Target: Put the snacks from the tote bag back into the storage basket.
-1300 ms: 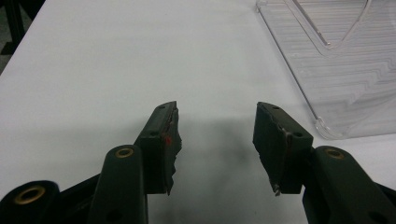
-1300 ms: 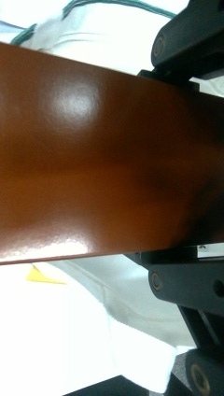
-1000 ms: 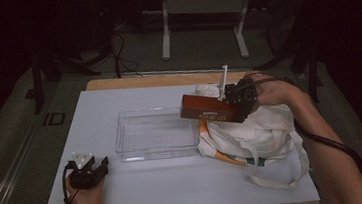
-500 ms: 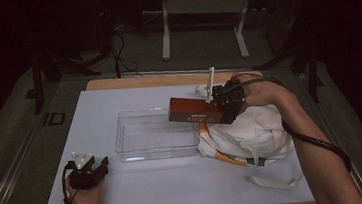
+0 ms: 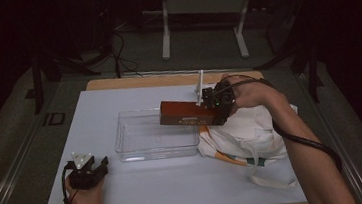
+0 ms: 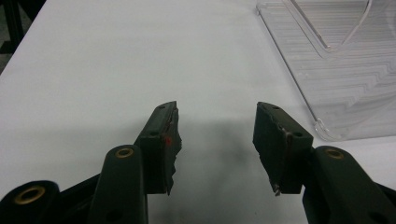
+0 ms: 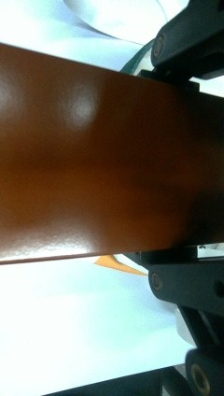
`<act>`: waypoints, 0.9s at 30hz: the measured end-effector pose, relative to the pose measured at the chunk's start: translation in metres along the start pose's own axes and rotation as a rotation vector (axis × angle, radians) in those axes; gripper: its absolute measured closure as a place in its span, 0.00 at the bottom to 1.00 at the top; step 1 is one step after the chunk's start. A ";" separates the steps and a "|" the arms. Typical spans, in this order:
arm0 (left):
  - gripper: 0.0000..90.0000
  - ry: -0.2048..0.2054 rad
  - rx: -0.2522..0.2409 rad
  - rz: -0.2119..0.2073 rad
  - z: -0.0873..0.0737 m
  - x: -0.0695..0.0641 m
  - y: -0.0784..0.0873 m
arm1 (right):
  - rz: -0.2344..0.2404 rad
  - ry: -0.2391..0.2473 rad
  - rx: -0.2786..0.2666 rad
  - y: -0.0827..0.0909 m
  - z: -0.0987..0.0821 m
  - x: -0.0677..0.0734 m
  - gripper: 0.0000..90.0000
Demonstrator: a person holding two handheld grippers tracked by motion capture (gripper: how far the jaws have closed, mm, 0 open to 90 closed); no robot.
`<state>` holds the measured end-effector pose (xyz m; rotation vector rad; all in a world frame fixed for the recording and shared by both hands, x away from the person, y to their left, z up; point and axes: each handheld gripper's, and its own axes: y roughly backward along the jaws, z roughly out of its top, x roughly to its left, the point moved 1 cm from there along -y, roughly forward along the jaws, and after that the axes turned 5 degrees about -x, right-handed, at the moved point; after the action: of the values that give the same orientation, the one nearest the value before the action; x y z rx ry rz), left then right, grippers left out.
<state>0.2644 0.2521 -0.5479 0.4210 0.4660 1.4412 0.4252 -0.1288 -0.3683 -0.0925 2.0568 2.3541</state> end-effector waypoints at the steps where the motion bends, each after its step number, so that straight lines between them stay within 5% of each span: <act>1: 0.57 0.000 0.001 0.000 0.000 0.000 0.000 | 0.001 -0.001 0.006 -0.001 0.001 0.001 0.48; 27: 0.57 0.006 0.000 -0.004 0.000 0.001 0.000 | 0.008 0.022 -0.008 -0.018 0.032 0.005 0.48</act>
<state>0.2644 0.2529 -0.5479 0.4157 0.4713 1.4390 0.4195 -0.0948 -0.3819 -0.1114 2.0615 2.3769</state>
